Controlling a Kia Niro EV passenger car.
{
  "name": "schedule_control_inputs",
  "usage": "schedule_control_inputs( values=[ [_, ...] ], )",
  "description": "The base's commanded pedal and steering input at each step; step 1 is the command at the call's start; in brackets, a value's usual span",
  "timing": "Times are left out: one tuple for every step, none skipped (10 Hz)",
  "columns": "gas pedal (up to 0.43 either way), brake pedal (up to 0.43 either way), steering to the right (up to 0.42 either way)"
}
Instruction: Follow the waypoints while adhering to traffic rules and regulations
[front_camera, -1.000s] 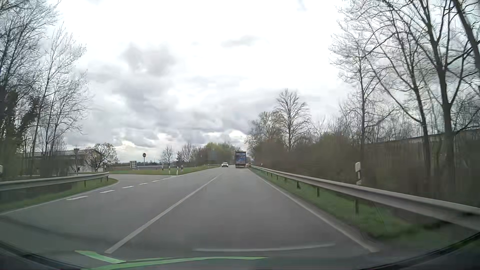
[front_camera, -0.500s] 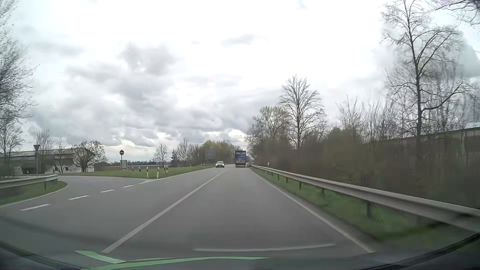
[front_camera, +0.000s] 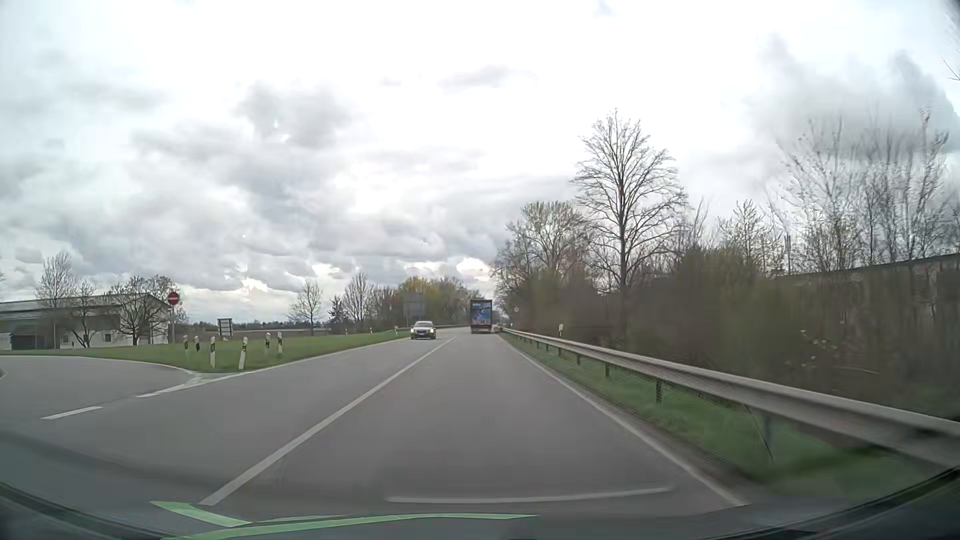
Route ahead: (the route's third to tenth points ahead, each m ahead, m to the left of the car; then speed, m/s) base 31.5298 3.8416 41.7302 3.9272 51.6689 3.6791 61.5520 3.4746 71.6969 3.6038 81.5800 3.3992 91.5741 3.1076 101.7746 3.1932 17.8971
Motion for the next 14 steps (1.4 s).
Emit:
schedule_control_inputs(
  values=[
    [0.130, 0.000, 0.000],
    [0.118, 0.000, 0.000],
    [0.047, 0.000, 0.000],
    [0.000, 0.000, 0.000],
    [0.000, 0.000, 0.000],
    [0.000, 0.000, 0.000],
    [0.000, 0.000, 0.000],
    [0.000, 0.000, 0.000],
    [0.000, 0.000, 0.000],
    [0.000, 0.000, 0.000],
    [0.000, 0.000, 0.000],
    [0.000, 0.000, 0.000],
    [0.000, 0.000, 0.000],
    [0.008, 0.000, 0.000]
  ],
)
